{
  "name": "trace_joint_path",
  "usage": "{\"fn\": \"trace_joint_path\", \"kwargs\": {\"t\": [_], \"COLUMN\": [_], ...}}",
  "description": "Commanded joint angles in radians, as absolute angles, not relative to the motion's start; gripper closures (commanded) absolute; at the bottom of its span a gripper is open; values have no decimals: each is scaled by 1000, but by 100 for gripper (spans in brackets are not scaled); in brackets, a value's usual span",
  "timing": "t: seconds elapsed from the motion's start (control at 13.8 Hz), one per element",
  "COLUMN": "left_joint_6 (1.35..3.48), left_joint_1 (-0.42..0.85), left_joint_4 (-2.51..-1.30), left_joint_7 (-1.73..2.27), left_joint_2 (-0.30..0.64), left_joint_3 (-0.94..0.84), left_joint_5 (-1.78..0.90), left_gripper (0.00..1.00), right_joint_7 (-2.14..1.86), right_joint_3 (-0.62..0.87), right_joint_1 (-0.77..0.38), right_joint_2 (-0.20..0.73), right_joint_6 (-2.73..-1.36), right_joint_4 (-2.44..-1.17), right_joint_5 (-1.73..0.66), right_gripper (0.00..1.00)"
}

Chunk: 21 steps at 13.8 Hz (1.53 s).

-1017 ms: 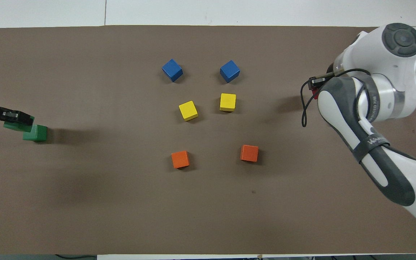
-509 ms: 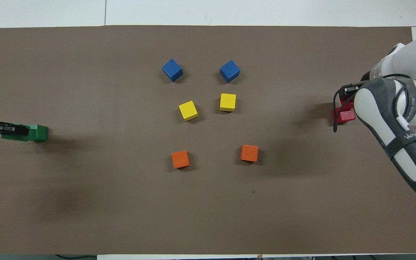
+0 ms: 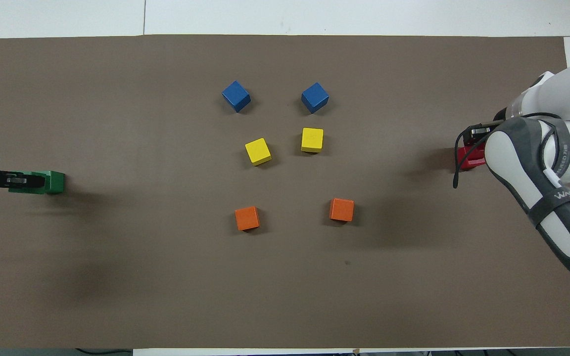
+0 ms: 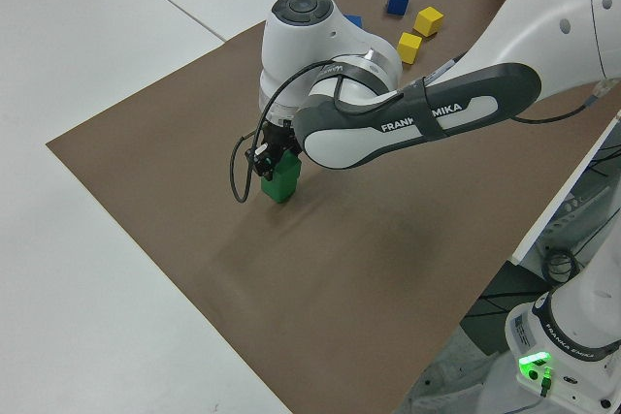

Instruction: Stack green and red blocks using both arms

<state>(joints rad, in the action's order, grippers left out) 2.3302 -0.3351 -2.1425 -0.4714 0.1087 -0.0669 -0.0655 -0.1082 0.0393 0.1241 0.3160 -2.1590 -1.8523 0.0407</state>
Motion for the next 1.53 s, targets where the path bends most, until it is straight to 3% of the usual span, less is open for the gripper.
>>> {"fn": "trace_joint_path", "kwargs": {"t": [0.0, 0.51, 1.16, 1.24, 1.31, 1.38, 1.45], "left_joint_6": [2370, 2448, 2494, 2494, 2494, 2490, 2488], "left_joint_1": [-351, -350, -331, -325, -322, -322, -324], "left_joint_4": [-2192, -2230, -2224, -2220, -2218, -2217, -2217], "left_joint_7": [-482, -482, -480, -483, -488, -492, -492], "left_joint_2": [68, 75, 87, 92, 94, 95, 94], "left_joint_3": [-75, -75, -75, -75, -75, -75, -75], "left_joint_5": [-90, -103, -103, -103, -103, -103, -101], "left_gripper": [100, 100, 100, 87, 28, 0, 0], "right_joint_7": [-129, -219, -291, -293, -293, -293, -293], "right_joint_3": [52, 51, 49, 49, 49, 49, 49], "right_joint_1": [138, 133, 140, 140, 140, 140, 140], "right_joint_2": [259, 213, 206, 206, 206, 206, 207], "right_joint_6": [-2204, -2279, -2322, -2324, -2330, -2347, -2355], "right_joint_4": [-1939, -2042, -2074, -2074, -2074, -2075, -2077], "right_joint_5": [26, 26, 31, 31, 31, 31, 31], "right_gripper": [100, 100, 100, 100, 100, 100, 100]}}
